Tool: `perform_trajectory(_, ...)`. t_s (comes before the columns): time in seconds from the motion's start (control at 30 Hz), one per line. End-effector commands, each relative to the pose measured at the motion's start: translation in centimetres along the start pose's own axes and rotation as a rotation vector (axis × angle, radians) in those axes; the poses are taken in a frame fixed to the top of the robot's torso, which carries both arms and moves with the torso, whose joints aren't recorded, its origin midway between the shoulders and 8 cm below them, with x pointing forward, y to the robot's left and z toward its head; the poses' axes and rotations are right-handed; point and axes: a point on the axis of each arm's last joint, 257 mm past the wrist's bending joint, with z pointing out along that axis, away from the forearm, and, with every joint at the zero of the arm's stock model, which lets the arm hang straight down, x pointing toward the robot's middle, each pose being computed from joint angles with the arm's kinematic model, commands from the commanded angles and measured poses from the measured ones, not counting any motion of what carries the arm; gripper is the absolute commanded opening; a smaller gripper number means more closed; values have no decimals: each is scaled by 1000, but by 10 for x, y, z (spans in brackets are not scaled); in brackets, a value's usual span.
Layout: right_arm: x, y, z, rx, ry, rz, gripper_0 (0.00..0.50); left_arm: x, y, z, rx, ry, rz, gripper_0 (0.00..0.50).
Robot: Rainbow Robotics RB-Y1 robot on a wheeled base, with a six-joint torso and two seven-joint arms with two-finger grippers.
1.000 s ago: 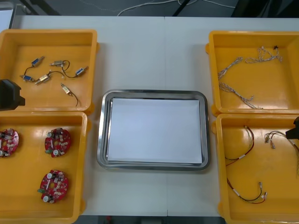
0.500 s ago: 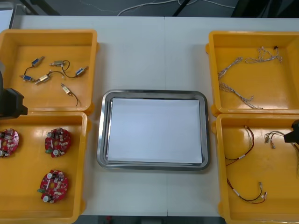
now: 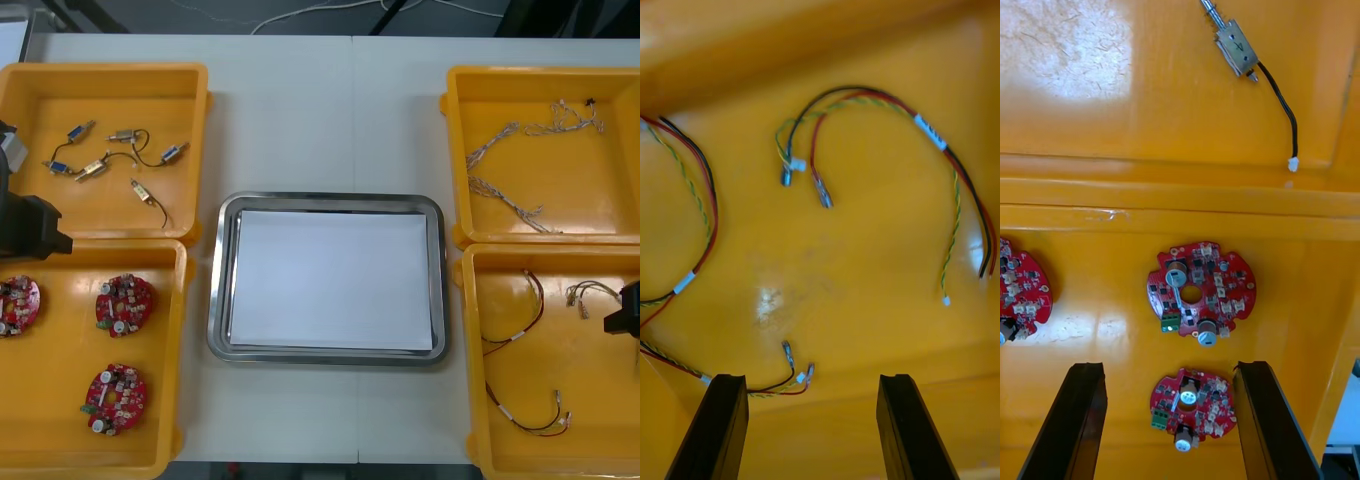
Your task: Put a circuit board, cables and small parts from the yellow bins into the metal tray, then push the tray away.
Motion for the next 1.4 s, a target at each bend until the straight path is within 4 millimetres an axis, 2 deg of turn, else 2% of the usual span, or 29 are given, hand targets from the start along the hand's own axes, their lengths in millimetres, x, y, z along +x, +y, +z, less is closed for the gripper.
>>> perform_trajectory(0.03,24,5,20,-10,49,146,500,-4,23,-25,-55,-12,190,500)
perform_trajectory(0.27,36,12,39,-57,47,312,500,20,45,-29,-58,53,283,500)
perform_trajectory(0.4,44,14,47,-76,56,352,500,35,57,-31,-56,91,319,500)
perform_trajectory(0.63,56,17,61,-112,55,414,500,44,65,-26,-43,64,392,500)
perform_trajectory(1.1,80,11,81,-76,74,452,500,66,64,1,5,8,535,500)
perform_trajectory(1.4,82,14,97,-41,35,481,500,82,56,13,52,11,707,500)
